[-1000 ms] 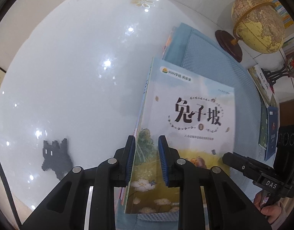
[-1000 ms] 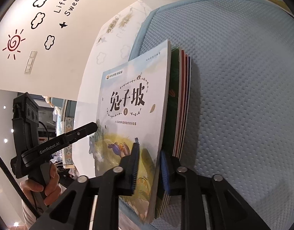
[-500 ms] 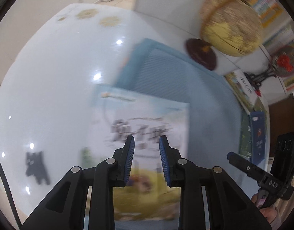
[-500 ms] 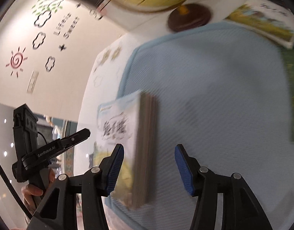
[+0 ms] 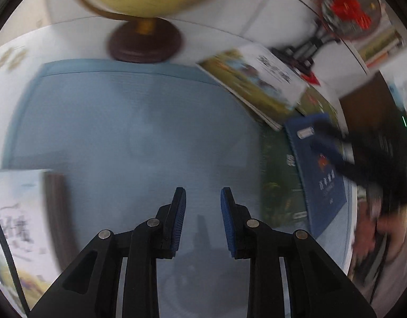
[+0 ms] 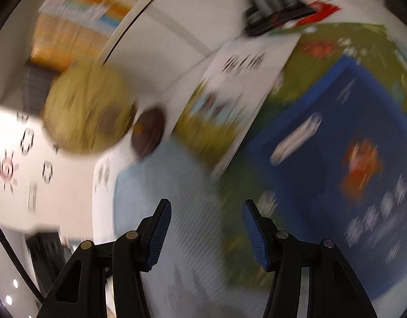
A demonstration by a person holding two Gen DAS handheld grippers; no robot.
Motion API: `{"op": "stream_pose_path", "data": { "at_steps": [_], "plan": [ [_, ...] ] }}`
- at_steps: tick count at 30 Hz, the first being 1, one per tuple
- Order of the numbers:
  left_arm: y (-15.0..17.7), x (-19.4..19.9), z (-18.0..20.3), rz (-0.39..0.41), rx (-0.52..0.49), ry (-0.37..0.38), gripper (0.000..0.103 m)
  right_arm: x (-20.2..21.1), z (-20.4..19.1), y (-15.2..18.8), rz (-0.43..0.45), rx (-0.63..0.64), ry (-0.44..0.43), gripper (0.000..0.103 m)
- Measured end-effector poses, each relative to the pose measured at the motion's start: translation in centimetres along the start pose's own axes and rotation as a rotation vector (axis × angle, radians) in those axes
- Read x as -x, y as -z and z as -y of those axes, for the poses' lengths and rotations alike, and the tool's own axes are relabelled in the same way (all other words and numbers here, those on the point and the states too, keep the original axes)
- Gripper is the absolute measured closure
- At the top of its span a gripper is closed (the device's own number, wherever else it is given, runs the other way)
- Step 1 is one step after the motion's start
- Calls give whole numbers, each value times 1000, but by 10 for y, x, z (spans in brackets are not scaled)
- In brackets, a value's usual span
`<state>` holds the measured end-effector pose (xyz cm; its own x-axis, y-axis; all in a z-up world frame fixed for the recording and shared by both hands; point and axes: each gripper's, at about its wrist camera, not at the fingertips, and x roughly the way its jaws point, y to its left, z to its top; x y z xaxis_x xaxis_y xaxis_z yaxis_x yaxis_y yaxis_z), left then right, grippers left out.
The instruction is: Organize books
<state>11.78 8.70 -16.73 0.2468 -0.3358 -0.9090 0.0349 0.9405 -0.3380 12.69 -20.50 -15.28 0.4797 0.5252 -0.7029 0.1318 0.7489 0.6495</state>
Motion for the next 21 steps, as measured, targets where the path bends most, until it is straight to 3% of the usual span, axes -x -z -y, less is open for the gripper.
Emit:
{"op": "stream_pose_path", "data": {
  "at_steps": [6,13,19,20,21],
  "plan": [
    [5,-27,17,-66,-11,2,79,-21,35,-51,4,-120,-39,49],
    [9,-36,4,-102,43,-8,79,-39,39,-63,10,-158,-113,49],
    [18,-29,-15,-111,71,-20,79,-55,19,-63,21,-102,-108,49],
    [20,-26,-18,-111,77,-23,79,-56,16,-63,23,-75,-99,50],
    [23,-23,-22,-108,84,-29,79,-58,13,-62,15,-47,-75,66]
  ]
}}
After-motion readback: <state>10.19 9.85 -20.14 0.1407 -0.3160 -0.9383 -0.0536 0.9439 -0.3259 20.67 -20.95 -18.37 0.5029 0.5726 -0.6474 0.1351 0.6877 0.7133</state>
